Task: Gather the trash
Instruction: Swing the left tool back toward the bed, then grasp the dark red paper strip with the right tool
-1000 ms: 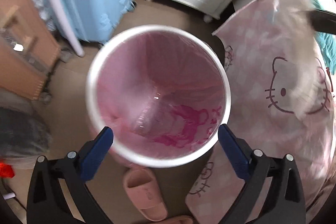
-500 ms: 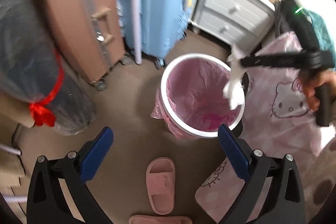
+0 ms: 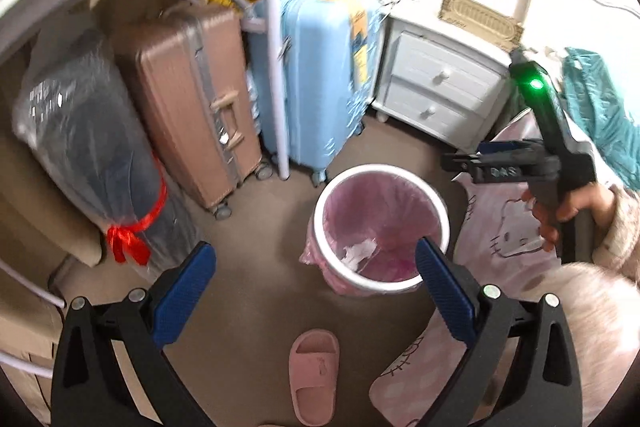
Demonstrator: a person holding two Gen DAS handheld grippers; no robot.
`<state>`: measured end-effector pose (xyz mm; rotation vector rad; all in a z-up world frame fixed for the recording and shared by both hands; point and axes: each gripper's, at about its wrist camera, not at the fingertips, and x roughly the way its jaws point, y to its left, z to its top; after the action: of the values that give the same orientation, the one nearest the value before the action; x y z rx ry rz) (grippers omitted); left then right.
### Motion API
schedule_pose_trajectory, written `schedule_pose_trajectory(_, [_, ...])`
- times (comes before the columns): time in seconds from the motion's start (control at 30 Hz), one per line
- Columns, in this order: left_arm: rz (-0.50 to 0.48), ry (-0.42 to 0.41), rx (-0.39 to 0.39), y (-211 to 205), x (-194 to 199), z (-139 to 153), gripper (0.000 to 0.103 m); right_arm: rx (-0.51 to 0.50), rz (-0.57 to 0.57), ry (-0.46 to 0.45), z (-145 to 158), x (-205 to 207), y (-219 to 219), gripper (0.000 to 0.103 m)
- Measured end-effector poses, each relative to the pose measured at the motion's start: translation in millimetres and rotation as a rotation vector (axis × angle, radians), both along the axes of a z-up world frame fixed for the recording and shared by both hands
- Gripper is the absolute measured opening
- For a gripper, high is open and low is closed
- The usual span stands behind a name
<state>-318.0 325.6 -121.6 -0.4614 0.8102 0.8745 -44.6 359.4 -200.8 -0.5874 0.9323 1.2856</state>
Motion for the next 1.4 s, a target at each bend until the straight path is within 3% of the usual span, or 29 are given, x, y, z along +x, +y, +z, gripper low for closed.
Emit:
schedule_pose_trajectory(0.23, [-0.091,-0.125,-0.014,-19,22,62,0.098,0.096,-0.052,-0.063,75,16,-92,0.096])
schedule_pose_trajectory(0.4, [-0.113,-0.168,0.032,-49,44,102,0.098,0.148,-0.133,-0.035,117,36,-181,0.096])
schedule_pose_trajectory(0.53, [-0.187,-0.148,0.064,-82,80,125,0.098,0.193,-0.238,-0.071,144,58,-264,0.096])
schedule_pose_trajectory(0.7, [-0.352,-0.174,0.117,-135,143,145,0.098,0.220,-0.383,-0.143,168,90,-370,0.096])
schedule_pose_trajectory(0.9, [-0.581,-0.163,0.067,-203,233,137,0.098,0.245,-0.549,-0.192,185,135,-485,0.096])
schedule_pose_trajectory(1.1, [-0.796,-0.140,0.034,-275,316,116,0.098,0.235,-0.713,-0.186,173,179,-583,0.096])
schedule_pose_trajectory(1.27, [-0.899,-0.121,-0.015,-315,365,91,0.098,0.249,-0.787,-0.130,151,209,-638,0.096])
schedule_pose_trajectory(1.4, [-0.947,-0.182,-0.077,-332,403,66,0.098,0.257,-0.805,-0.053,130,226,-655,0.096])
